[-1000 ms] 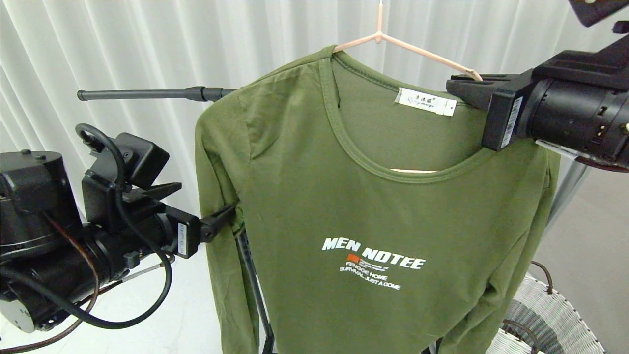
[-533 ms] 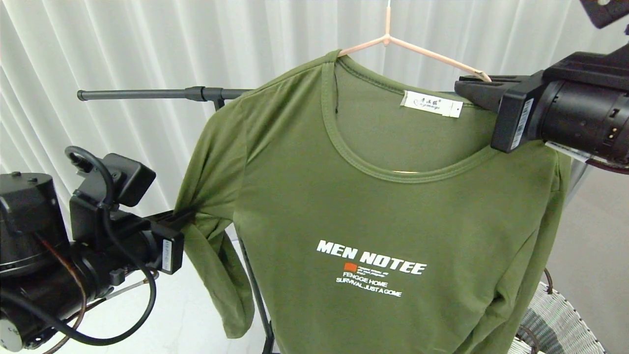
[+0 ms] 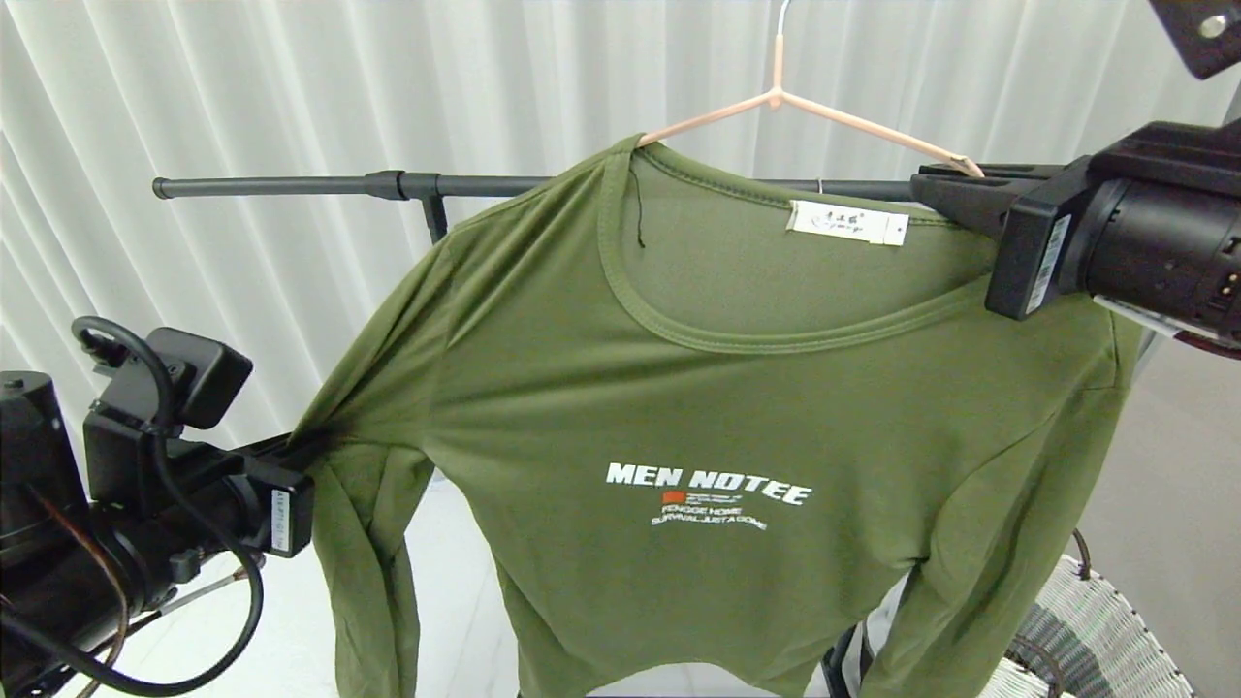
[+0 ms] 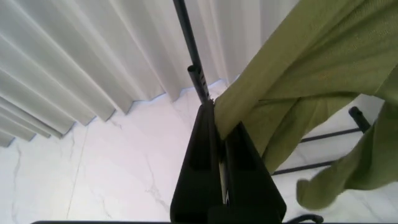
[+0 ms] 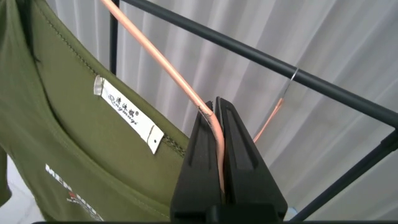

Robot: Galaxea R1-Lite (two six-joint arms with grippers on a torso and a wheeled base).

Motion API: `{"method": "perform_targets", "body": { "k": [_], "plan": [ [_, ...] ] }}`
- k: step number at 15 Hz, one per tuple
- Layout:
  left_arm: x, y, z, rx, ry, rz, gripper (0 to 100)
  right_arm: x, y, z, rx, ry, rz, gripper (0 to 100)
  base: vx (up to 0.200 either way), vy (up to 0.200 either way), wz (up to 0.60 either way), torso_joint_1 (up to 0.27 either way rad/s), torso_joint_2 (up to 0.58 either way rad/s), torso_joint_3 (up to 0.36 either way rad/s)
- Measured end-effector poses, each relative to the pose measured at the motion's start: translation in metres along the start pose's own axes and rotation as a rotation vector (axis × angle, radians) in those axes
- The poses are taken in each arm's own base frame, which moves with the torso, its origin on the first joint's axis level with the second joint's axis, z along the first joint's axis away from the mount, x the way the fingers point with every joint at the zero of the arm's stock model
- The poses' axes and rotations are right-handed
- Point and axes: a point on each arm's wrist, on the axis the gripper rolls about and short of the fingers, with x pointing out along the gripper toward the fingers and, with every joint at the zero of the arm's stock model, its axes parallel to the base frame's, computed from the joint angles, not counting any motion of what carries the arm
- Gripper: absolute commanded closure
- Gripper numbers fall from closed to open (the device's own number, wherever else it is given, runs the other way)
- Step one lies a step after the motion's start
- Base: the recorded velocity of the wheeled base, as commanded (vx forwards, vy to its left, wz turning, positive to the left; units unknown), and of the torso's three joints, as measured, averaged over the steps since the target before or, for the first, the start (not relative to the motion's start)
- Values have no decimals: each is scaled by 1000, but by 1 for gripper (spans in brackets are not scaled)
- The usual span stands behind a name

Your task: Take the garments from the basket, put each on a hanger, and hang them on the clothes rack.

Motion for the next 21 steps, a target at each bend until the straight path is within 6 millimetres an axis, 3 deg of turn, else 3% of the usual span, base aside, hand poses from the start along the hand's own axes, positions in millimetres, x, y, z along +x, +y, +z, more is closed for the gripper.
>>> {"method": "perform_targets", "body": {
  "k": [7, 11, 16, 21],
  "plan": [
    [-4, -1, 0, -2, -27, -7, 0, 0, 0, 0, -8, -1, 1, 100, 0, 0, 0, 0, 0, 0],
    [-20, -8, -8, 3, -43, -40, 0, 0, -3, -2, -11, 14, -13, 100, 0, 0, 0, 0, 0, 0],
    [-35, -5, 3, -130, -126, -38, 0, 2, -16, -9, -32, 73, -67, 100, 0, 0, 0, 0, 0, 0],
    [-39, -4, 11, -132, -164, -45, 0, 1, -34, -11, -56, 88, -146, 100, 0, 0, 0, 0, 0, 0]
  ]
}}
